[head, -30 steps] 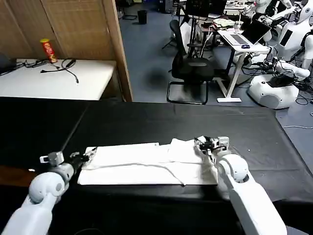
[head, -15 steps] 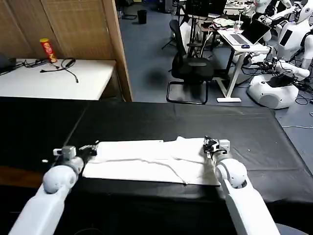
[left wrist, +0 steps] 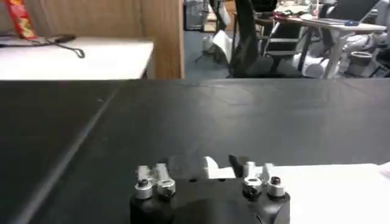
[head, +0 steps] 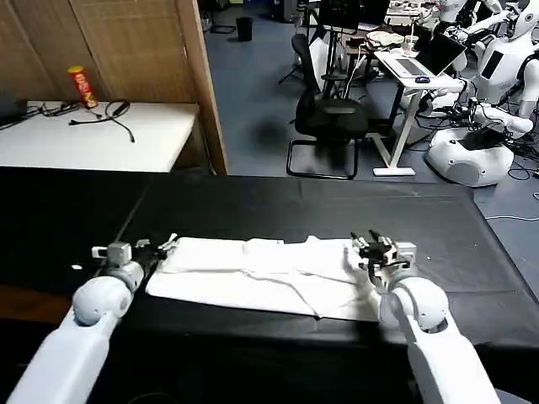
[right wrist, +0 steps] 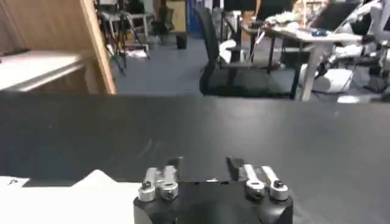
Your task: Fold and organize the clothes.
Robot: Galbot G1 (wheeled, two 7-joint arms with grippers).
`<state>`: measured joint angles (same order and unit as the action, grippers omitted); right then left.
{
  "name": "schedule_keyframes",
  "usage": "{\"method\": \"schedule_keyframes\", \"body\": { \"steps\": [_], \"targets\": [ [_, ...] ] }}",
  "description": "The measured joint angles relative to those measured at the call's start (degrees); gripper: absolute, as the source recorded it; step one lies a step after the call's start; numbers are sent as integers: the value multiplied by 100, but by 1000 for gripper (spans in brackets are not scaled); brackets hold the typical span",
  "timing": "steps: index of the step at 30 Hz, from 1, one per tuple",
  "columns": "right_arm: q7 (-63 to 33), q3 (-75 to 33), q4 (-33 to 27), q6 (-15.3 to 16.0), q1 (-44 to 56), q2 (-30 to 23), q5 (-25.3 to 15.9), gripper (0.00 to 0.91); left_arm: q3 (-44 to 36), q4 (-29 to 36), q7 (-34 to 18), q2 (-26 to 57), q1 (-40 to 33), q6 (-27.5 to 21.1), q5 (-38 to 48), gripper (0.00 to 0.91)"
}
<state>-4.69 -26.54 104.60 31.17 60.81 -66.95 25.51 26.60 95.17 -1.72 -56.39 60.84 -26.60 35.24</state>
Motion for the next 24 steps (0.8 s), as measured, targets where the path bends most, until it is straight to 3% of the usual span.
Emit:
{"method": "schedule_keyframes", "body": {
  "steps": [8, 17, 18, 21, 23, 24],
  "targets": [
    [33, -86, 504, -3, 344, 135, 114, 878, 552, 644, -34, -246, 699, -38, 124, 878],
    [38, -42, 754, -25, 466, 152, 124, 878, 708, 771, 129, -710, 1299, 104, -345, 848],
    [38, -34, 770, -29, 468, 152, 124, 878, 710, 762, 135, -747, 1313, 122, -368, 731],
    [39, -7, 806, -39, 472, 152, 125, 878, 718, 729, 152, -841, 1327, 161, -396, 117],
    [43, 7, 823, -64, 483, 153, 123, 878, 720, 709, 156, -873, 1326, 175, -397, 10],
    [45, 10, 825, -73, 488, 152, 118, 878, 721, 694, 164, -887, 1324, 183, -398, 0]
  ]
}}
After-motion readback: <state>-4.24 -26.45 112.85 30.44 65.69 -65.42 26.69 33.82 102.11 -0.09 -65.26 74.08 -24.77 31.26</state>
